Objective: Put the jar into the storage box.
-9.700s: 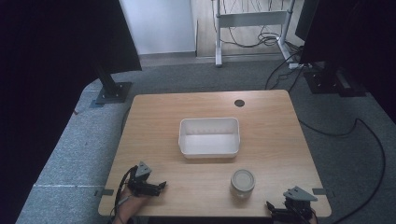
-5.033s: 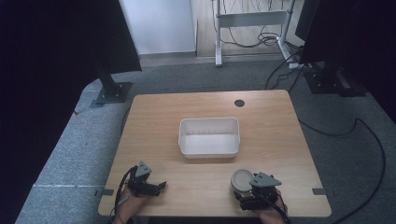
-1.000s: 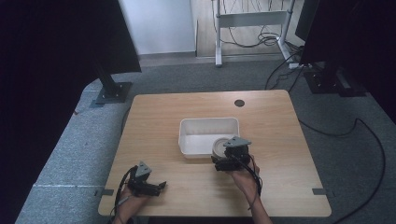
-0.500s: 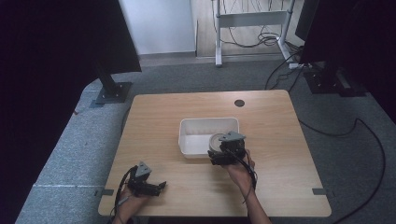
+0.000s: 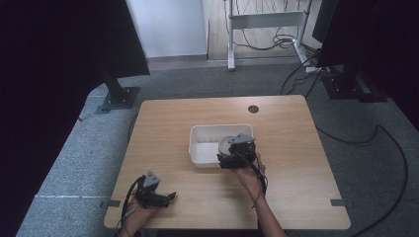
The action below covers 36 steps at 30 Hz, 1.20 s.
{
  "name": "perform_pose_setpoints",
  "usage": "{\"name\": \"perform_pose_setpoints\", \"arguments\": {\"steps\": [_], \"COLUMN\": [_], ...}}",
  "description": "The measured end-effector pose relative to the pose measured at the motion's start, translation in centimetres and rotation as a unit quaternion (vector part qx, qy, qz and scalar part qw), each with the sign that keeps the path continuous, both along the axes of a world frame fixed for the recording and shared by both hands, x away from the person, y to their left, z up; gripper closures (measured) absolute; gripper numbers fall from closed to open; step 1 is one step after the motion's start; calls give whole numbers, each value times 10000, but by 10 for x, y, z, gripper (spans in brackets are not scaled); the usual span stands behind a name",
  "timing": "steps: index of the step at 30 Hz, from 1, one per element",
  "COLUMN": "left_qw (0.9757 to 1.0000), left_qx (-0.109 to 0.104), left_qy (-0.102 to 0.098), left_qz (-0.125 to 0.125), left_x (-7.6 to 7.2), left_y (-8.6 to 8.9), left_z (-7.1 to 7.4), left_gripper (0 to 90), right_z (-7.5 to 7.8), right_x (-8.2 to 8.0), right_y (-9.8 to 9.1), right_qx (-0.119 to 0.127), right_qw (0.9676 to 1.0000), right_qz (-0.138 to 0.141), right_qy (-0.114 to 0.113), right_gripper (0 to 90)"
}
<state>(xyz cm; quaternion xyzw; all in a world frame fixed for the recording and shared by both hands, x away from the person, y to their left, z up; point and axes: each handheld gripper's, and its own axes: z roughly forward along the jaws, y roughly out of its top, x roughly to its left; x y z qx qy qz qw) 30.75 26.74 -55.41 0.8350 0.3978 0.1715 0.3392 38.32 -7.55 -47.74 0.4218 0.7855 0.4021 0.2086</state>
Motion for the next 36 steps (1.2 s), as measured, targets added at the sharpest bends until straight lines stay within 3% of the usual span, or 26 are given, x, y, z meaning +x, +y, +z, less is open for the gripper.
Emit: {"name": "perform_pose_setpoints", "arguments": {"steps": [10,21,36], "left_qw": [10000,10000,10000], "left_qx": [2,-4,-3], "left_qy": [-1,2,3], "left_qz": [-3,-15,-15], "left_x": [0,0,0], "left_y": [0,0,0], "left_z": [0,0,0], "left_gripper": [1,1,1], "right_z": [-3,-16,-34], "right_x": [15,29,37], "right_y": [14,22,28], "right_qx": [-50,-161,-283], "right_qw": [10000,9995,9988], "right_qz": [-70,-243,-380], "right_qy": [1,76,152], "right_gripper": [92,92,92]}}
